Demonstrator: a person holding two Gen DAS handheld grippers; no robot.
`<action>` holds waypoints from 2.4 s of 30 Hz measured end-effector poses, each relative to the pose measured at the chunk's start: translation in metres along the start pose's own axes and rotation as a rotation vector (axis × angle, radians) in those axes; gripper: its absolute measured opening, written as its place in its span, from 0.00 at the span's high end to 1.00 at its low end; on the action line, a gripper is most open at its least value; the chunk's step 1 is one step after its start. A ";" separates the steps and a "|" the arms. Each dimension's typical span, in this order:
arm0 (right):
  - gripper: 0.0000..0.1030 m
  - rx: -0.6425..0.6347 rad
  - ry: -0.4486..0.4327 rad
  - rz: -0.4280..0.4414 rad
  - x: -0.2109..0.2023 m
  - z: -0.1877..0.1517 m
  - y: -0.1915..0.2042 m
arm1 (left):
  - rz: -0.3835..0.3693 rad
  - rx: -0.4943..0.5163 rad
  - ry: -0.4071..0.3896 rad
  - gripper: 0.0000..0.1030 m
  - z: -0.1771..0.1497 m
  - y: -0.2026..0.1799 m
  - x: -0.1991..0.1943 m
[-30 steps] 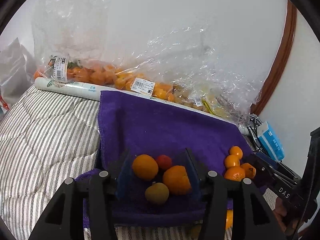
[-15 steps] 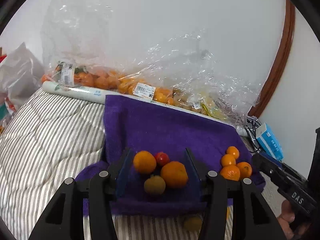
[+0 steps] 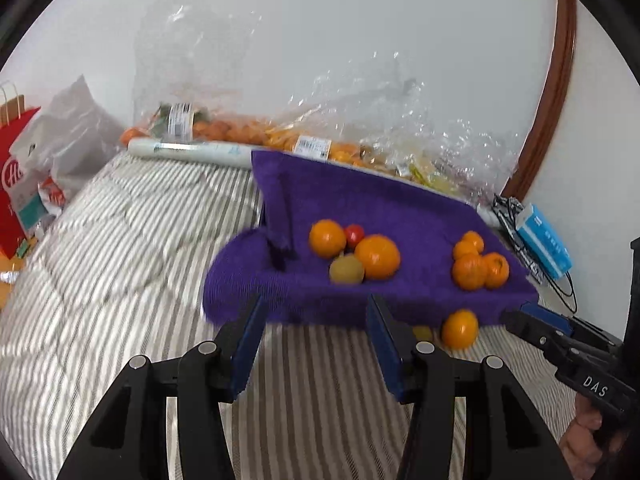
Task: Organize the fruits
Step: 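Move both grippers toward the remaining orange and yellow fruit on the bedspread, then close the right gripper on an orange while the left gripper grasps a yellow fruit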
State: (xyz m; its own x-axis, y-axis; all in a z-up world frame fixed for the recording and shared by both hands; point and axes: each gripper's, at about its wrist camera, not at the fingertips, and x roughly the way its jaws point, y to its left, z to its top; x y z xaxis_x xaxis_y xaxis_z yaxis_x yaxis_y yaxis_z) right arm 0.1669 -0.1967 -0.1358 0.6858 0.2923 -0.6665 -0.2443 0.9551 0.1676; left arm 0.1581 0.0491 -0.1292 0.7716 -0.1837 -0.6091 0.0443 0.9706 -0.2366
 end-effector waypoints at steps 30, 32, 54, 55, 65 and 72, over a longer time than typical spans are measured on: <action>0.59 0.032 0.060 0.005 0.039 -0.013 0.011 | 0.081 -0.048 0.072 0.53 -0.009 0.009 0.014; 0.59 0.027 0.063 0.007 0.040 -0.013 0.012 | 0.079 -0.053 0.078 0.53 -0.008 0.009 0.015; 0.59 -0.038 0.112 0.002 0.054 -0.010 0.027 | 0.048 -0.074 0.128 0.65 -0.009 0.013 0.024; 0.62 -0.038 0.110 0.000 0.054 -0.010 0.028 | 0.048 -0.069 0.128 0.65 -0.009 0.013 0.024; 0.68 -0.019 0.075 0.017 0.045 -0.012 0.021 | 0.043 -0.106 0.132 0.59 -0.007 0.021 0.024; 0.68 -0.041 0.057 -0.012 0.034 -0.016 0.013 | 0.057 -0.091 0.136 0.59 -0.007 0.018 0.027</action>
State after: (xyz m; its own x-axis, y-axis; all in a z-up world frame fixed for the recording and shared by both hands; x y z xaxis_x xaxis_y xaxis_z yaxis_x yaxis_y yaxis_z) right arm 0.1759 -0.1751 -0.1674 0.6492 0.2770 -0.7084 -0.2652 0.9553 0.1305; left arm 0.1753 0.0605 -0.1546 0.6782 -0.1539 -0.7185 -0.0592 0.9632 -0.2622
